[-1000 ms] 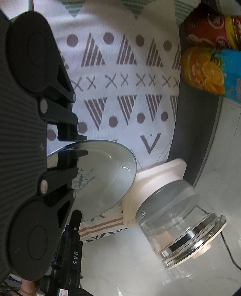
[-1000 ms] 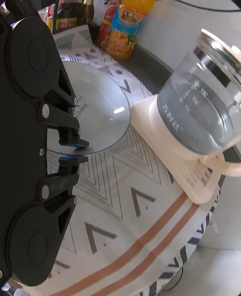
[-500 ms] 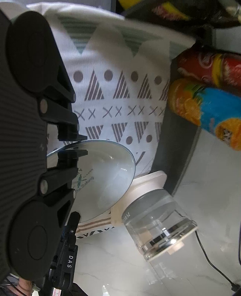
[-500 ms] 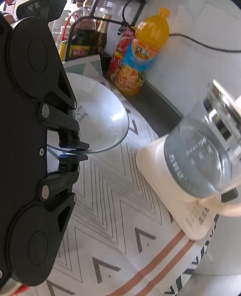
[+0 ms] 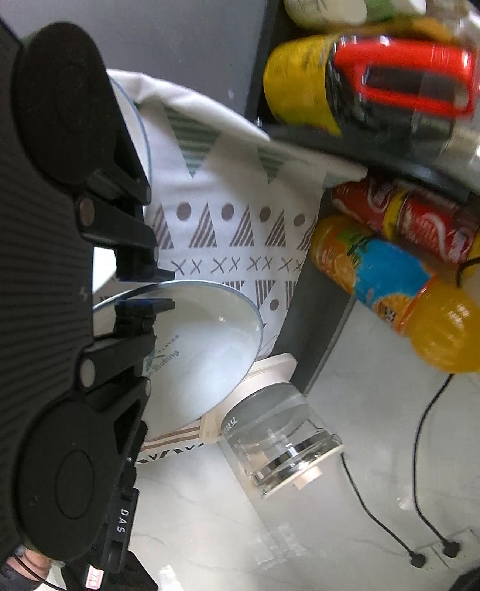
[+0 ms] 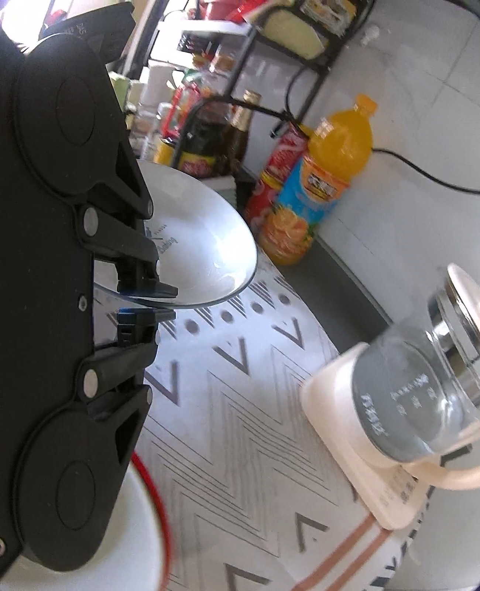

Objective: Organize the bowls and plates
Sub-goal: 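Lift the 'Bakery' plate and carry it over the stacked plates, then lower the 'Bakery' plate onto the 'Sweet' plate and open both grippers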

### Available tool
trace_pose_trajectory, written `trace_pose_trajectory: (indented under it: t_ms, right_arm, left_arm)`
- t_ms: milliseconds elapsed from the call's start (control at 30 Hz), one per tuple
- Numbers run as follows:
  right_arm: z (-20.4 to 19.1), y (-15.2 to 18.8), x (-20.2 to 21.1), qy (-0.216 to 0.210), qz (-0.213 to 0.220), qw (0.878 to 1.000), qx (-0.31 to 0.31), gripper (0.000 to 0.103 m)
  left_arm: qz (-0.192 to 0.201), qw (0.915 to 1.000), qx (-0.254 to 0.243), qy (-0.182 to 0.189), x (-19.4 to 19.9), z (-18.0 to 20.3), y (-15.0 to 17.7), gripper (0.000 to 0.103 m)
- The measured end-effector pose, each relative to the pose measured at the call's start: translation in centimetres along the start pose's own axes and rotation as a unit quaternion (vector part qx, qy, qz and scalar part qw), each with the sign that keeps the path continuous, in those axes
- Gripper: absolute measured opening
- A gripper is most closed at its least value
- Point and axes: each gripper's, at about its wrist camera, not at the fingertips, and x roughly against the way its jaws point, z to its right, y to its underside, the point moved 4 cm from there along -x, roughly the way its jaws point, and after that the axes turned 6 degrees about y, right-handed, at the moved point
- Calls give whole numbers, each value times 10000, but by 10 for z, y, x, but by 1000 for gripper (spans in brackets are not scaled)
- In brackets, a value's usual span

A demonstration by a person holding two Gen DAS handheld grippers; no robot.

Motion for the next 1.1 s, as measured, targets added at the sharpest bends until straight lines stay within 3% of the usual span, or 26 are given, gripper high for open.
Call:
trace_pose_trajectory:
  t_ms: [333,567,733,1100]
  right_arm:
    - [-32,41,8,-246,-236,9982,492,6]
    - [-49,71,7,-58,-437,9925,1140,6]
    - [-65,90,3,225,-554,9814,1823,7]
    - [-77,117,-7,552,-691,9653,2456,8]
  left_arm:
    - [339,9983,330,-338,52,-25,26,5]
    - [423,9957,572,-602,76,-43,60,5]
    - [423,9933,765,-757,87,-54,84,6]
    - [307,9890,1100,-945,88,-75,113,6]
